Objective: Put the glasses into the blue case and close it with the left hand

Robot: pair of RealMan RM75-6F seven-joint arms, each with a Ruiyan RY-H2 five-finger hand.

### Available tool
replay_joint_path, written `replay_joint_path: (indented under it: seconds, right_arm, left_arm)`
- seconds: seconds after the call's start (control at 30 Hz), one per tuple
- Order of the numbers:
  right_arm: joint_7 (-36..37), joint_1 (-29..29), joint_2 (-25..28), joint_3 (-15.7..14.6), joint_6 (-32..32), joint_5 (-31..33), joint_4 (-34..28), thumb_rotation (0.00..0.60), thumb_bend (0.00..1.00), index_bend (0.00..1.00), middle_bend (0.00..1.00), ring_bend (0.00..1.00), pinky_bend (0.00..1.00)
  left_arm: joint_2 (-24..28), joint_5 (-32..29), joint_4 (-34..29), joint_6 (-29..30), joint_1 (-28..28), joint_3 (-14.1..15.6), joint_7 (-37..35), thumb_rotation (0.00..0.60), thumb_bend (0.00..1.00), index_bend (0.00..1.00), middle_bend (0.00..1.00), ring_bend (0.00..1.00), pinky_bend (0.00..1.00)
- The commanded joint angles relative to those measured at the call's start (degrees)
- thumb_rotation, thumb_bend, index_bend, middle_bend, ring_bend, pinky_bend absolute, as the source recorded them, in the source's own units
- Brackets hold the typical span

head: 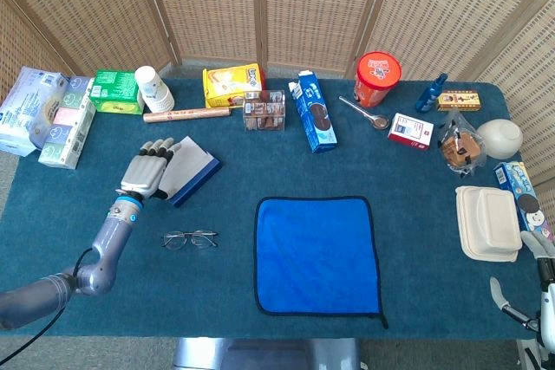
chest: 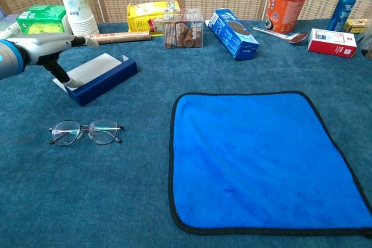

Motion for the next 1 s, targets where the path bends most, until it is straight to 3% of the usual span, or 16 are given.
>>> replay_joint_path:
  seconds: [0.03, 0.33, 0.6, 0.77, 1.0]
  right_arm:
    - [0.25, -0.06, -0.05, 0.03, 0.06, 0.03, 0.14, 0.400, 0.34, 0.14, 0.14, 0.00, 0.04]
    - [1.52, -0.42, -0.17, 0.00, 0.46, 0.01, 0.97, 0.398, 0.34, 0.14, 0.13, 0.00, 0.04]
    - [2.60, -1.08, -0.23, -0.24, 1.29, -0.26, 1.56, 0.395, 0.34, 0.14, 0.13, 0.00, 0.04]
    - [2.67, -1.00, -0.24, -0.30, 1.01, -0.38, 1.66, 0.400, 0.34, 0.14, 0.13, 0.00, 0.04]
    - [1.30, -0.54, -0.44, -0.20, 0.32, -0.50, 0.82, 0.399, 0.34, 0.14, 0.13, 0.00, 0.04]
  left_arm:
    - [1.17, 1.80, -3.13, 0.07, 0.19, 0.10, -0.97, 0.550, 0.24, 0.01, 0.00, 0.00, 0.03]
    - [3.61, 4.29, -11.32, 1.68, 0.49, 0.19, -0.96, 0.556, 0.24, 0.00, 0.00, 0.00, 0.03]
    - [4.90, 3.19, -14.51, 2.83, -0.79, -1.08, 1.33, 0.553, 0.24, 0.00, 0.00, 0.00, 0.03]
    - [6.75, 1.27, -13.71, 2.69, -0.53, -0.99, 1.92, 0.551, 0.24, 0.00, 0.00, 0.00, 0.03]
    - [5.28, -1.97, -7.11, -0.37, -1.00, 0.01, 2.15, 0.554, 0.24, 0.00, 0.00, 0.00, 0.02]
